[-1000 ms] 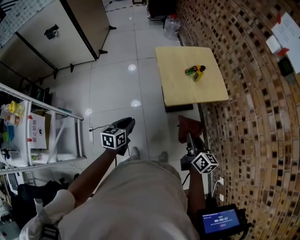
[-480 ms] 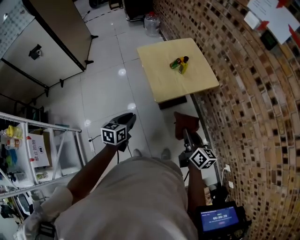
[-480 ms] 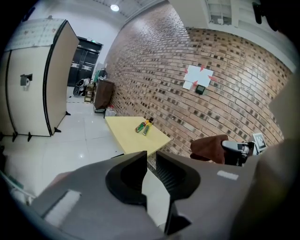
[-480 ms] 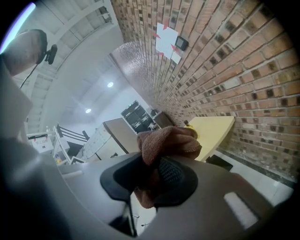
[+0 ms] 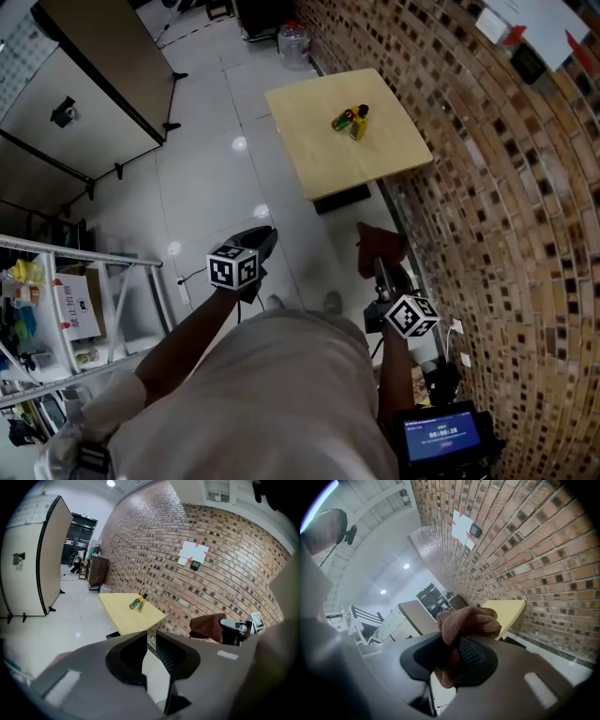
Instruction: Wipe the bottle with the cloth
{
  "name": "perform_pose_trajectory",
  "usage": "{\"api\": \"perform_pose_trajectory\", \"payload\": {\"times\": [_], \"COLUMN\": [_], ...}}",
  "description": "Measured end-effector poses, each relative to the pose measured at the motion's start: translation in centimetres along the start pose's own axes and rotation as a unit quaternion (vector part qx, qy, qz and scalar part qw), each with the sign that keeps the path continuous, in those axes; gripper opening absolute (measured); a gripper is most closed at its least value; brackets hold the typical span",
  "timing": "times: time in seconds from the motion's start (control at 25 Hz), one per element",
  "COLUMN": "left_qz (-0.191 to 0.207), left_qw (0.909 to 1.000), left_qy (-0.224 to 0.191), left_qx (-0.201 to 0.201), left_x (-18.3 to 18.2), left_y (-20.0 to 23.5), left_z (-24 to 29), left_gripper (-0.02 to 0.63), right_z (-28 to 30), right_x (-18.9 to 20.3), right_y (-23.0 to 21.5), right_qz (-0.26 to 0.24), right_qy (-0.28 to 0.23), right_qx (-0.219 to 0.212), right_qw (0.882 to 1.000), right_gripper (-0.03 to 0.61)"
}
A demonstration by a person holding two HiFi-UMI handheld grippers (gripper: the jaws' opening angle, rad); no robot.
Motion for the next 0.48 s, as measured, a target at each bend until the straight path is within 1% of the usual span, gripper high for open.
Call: {"api": "perform_pose_trajectory", "payload": {"times": [0.48], "left_qz": [-0.005], "left_qw": [0.9998], "left_qy": [0.019], "left_qx": [0.0], "left_x": [1.9], "left_y": [-1.3], "left_z": [0.1], "left_gripper": [0.069], "right_z": [-0.7], "right_x": [-0.4], "right_y": [-0.4], "right_qz": [-0.02], "right_qy": [0.008], "right_qx": [-0.005], "right_qw": [1.0], "right_gripper": [0.072]}}
Point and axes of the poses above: the fingertips, and each gripper's own axes: z forward along the fingers, y to its left, x out of its underside, the point moved 10 cm from there along -z, backward along the fingers, and after that the axes turned 3 degrees about -x, right-handed, at the moved point
